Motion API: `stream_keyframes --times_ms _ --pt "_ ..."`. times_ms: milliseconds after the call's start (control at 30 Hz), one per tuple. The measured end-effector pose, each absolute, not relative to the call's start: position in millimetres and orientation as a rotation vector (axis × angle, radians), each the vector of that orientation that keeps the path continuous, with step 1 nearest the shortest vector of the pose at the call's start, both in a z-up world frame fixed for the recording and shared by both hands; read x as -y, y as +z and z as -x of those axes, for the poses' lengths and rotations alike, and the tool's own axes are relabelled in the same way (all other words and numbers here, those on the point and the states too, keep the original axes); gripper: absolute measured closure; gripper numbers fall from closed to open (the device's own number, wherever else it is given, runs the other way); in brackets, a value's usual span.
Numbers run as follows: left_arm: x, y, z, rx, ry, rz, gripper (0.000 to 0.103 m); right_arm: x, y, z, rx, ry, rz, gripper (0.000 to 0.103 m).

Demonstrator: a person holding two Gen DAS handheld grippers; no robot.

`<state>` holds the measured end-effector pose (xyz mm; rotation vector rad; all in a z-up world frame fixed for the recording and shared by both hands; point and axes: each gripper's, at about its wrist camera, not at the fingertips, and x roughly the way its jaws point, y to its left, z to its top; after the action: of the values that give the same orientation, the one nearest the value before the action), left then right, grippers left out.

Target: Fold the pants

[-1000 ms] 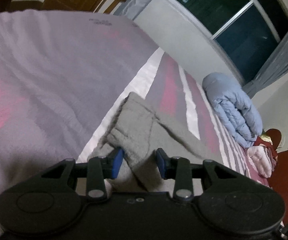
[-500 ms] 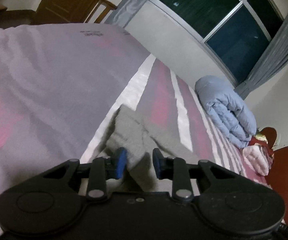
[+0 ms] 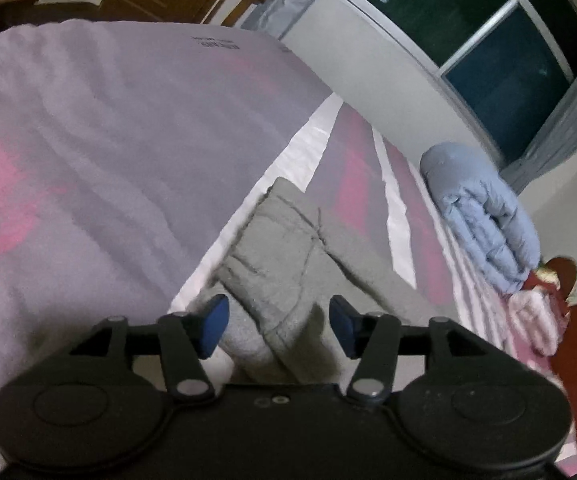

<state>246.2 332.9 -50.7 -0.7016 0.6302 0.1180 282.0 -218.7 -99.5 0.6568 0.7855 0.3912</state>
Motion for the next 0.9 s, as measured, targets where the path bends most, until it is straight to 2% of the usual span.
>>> stream_keyframes --times_ms 33,100,300,333,533,667,733,767,833,900 --pt "-332 -50 -250 -0.635 0.117 0.703 0.059 217 -98 -283 -0.786 0.386 -0.654 0.074" --pt "-333 -47 -254 -0.633 0.117 0.703 0.078 216 -96 -283 -0.783 0.377 -0.649 0.074" --pt "-330 -48 -257 -0.645 0.11 0.669 0.086 202 -88 -293 -0.796 0.36 -0.645 0.074" --pt "-330 -45 -253 -0.629 0.112 0.668 0.086 201 -86 -293 -0.799 0.366 -0.649 0.092" --pt "-328 -29 -236 -0.581 0.084 0.626 0.087 211 -56 -269 -0.719 0.462 -0.653 0.093" --pt "-329 -49 -244 -0.669 0.119 0.613 0.087 201 -84 -273 -0.83 0.399 -0.572 0.093" --pt "-331 -47 -240 -0.669 0.131 0.622 0.079 206 -95 -274 -0.838 0.399 -0.636 0.092" --pt "-329 -42 -236 -0.667 0.156 0.605 0.074 211 -91 -273 -0.835 0.391 -0.654 0.088" --pt "-315 -23 -224 -0.633 0.214 0.501 0.075 227 -75 -260 -0.759 0.321 -0.652 0.054" --pt "-292 -9 -216 -0.609 0.236 0.409 0.074 243 -56 -249 -0.661 0.278 -0.603 0.051"
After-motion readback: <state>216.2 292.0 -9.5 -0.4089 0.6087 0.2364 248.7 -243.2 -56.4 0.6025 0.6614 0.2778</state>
